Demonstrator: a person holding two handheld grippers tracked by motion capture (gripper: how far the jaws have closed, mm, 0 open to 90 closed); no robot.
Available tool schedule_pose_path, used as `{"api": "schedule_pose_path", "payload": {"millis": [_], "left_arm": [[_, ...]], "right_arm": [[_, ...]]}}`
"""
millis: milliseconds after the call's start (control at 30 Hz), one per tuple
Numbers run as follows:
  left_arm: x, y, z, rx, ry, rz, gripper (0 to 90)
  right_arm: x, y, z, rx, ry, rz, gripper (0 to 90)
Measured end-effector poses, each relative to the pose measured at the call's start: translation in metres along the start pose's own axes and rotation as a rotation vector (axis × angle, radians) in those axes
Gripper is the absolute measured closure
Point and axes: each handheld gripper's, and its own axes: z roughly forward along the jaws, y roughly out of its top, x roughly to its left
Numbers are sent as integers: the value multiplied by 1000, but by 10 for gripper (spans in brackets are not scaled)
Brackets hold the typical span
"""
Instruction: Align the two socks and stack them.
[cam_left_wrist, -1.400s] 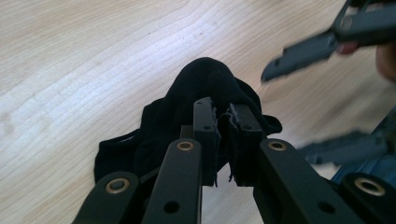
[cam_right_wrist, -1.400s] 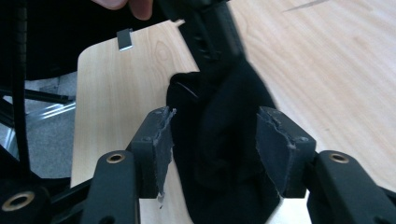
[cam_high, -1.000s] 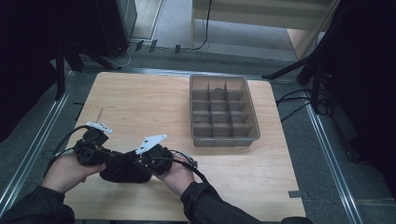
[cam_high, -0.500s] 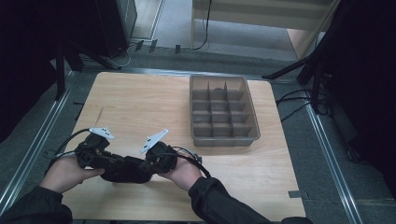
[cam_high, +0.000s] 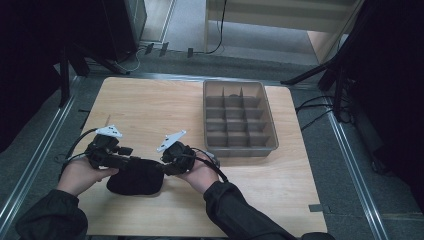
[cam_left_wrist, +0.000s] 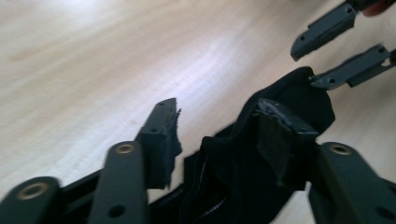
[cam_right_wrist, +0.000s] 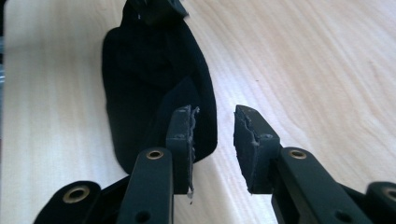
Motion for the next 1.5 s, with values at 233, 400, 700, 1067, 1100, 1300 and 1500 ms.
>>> {"api": "schedule_pose_path", "payload": {"millis": [233, 400, 700, 1067, 1100, 1300, 1500], "left_arm": [[9, -7, -8, -43, 26, -66, 437], [9, -17, -13, -55, 39, -93, 437], [9, -34, -16, -48, 57, -135, 431], [17, -58, -6, -24, 100, -197, 425], [18, -59, -5, -22, 98, -204, 425], [16, -60, -3, -24, 102, -197, 428], [18, -62, 3, -11, 105, -199, 427]], "right_arm": [[-4, 0, -5, -26, -56, -1, 645], [-5, 1, -10, -43, -55, 4, 649], [-4, -6, -2, -79, -16, 19, 666], [-10, -9, 16, -111, -18, 46, 639], [-11, -9, 18, -108, -20, 49, 632], [-17, -11, 28, -114, -46, 53, 609], [-23, -12, 32, -116, -65, 70, 597]]}}
